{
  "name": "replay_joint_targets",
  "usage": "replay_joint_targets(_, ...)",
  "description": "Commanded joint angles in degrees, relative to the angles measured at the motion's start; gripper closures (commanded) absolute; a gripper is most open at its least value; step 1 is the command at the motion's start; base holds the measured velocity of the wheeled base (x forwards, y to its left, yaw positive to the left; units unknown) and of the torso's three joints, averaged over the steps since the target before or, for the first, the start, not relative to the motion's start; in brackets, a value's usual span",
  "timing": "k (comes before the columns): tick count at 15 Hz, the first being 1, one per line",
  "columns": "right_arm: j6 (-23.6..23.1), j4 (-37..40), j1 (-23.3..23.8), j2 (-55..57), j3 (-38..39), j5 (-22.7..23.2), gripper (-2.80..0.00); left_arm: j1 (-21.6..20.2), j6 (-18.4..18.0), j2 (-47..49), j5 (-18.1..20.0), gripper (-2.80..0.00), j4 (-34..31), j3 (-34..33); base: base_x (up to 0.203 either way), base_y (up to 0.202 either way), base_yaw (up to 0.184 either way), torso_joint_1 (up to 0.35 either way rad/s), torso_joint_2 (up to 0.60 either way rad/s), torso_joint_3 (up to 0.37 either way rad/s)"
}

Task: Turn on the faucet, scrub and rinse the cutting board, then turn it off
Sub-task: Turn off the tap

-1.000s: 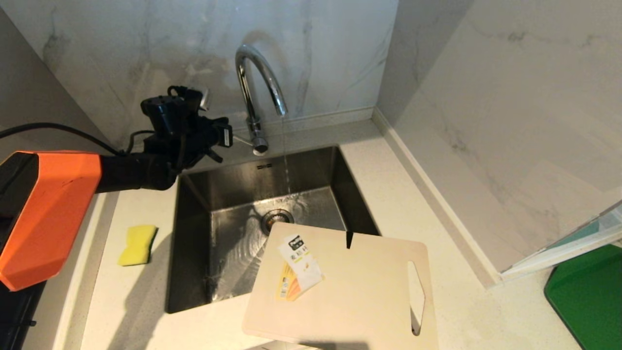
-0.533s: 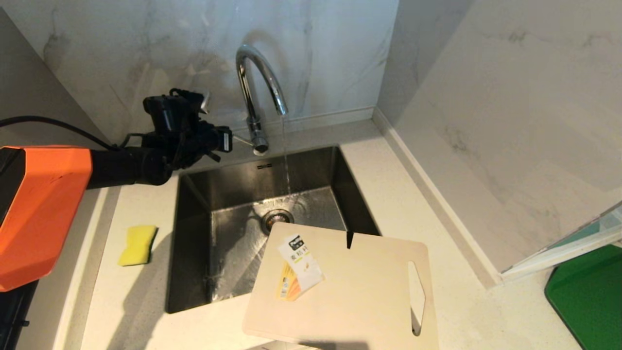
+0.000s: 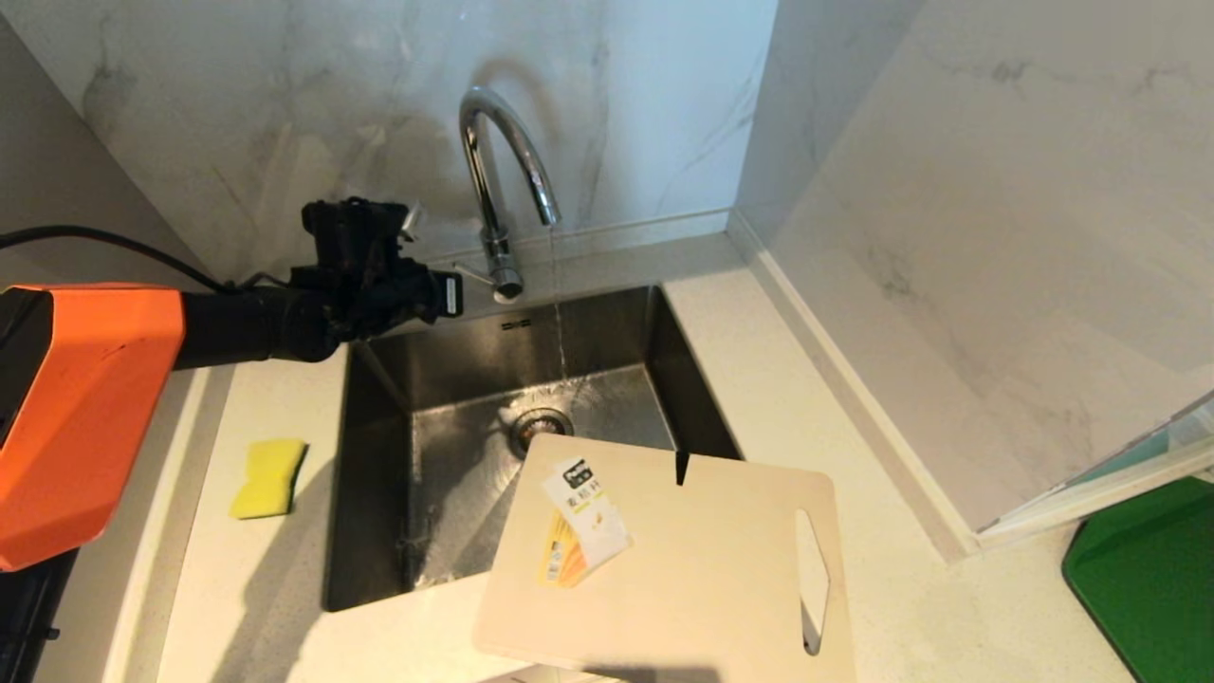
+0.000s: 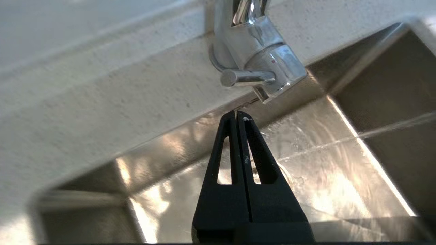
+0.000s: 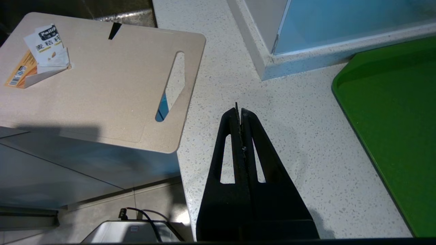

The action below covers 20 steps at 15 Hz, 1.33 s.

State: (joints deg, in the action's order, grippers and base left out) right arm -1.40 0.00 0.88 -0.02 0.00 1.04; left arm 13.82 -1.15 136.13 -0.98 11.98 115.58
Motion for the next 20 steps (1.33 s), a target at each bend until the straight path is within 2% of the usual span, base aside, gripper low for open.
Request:
replay_joint_targets(1, 0.0, 0.0, 0.0, -0.02, 0.0, 0.02, 0.0, 0.5, 1.58, 0.19, -0.25, 0.0, 0.32, 0.0, 0.0, 0.0, 0.0, 0.0, 0.0, 0.0)
replay_joint_targets(5, 0.0, 0.0, -0.06, -0.06, 0.0, 0.02, 0.0, 0.85, 1.68, 0.19, -0.17, 0.0, 0.87, 0.09, 0.0, 0.0, 0.0, 0.0, 0.0, 0.0)
replay_joint_targets(11, 0.0, 0.0, 0.0, 0.02, 0.0, 0.02, 0.0, 1.16, 0.79, 1.5, -0.48, 0.0, 5.27, 0.09, 0.0, 0.0, 0.0, 0.0, 0.0, 0.0)
replay_joint_targets(20, 0.0, 0.0, 0.0, 0.02, 0.0, 0.02, 0.0, 1.56, -2.72, 3.26, -2.1, 0.0, 8.78, 0.17, 0.0, 0.0, 0.0, 0.0, 0.0, 0.0)
